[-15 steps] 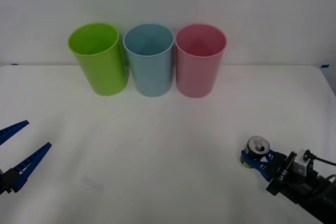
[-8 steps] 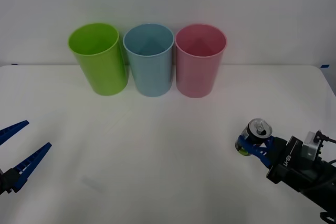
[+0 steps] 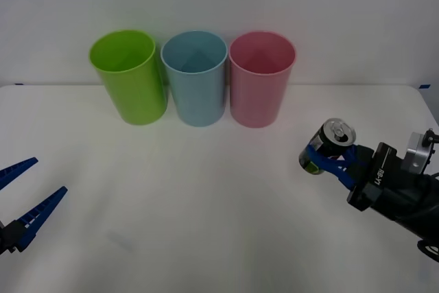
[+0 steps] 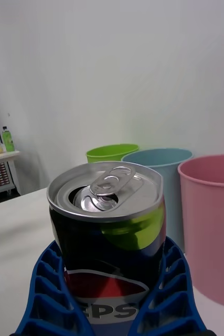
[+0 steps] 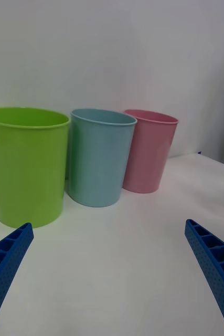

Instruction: Grasp the object on the table and drop it into the matching bin: aluminum can to the light blue bin, PET bottle to the pink bin.

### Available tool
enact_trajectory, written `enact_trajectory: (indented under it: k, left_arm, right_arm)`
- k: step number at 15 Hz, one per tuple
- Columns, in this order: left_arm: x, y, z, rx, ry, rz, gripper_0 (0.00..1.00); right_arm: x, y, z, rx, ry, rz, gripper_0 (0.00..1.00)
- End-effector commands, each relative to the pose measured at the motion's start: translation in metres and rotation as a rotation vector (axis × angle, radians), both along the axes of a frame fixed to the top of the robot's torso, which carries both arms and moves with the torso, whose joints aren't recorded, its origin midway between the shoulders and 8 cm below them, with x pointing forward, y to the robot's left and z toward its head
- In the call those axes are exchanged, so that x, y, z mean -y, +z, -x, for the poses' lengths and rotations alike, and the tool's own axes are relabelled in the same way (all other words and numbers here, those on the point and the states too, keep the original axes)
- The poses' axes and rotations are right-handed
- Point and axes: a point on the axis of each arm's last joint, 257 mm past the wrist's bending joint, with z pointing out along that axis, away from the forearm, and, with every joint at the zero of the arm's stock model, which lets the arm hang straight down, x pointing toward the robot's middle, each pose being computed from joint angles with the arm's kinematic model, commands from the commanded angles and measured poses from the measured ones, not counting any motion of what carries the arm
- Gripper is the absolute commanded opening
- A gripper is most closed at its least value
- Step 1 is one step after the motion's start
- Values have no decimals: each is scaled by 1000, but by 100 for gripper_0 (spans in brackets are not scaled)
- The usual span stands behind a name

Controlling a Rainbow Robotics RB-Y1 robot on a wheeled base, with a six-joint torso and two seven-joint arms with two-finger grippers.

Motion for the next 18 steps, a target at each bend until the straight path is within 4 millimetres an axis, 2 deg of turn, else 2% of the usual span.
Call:
enact_trajectory:
  k: [1, 2, 9, 18]
  left_arm:
    - [0, 0, 0, 0, 0, 0, 100]
    - [0, 0, 0, 0, 0, 0, 100]
    - [0, 0, 0, 0, 0, 0, 100]
    - [0, 0, 0, 0, 0, 0, 100]
  right_arm:
    - [-8, 19, -12, 47, 19, 17, 0]
    - [-14, 33, -23, 74, 21, 20, 0]
    - [-43, 76, -74, 123, -32, 18, 0]
    - [-90, 110, -156, 119, -3, 23, 0]
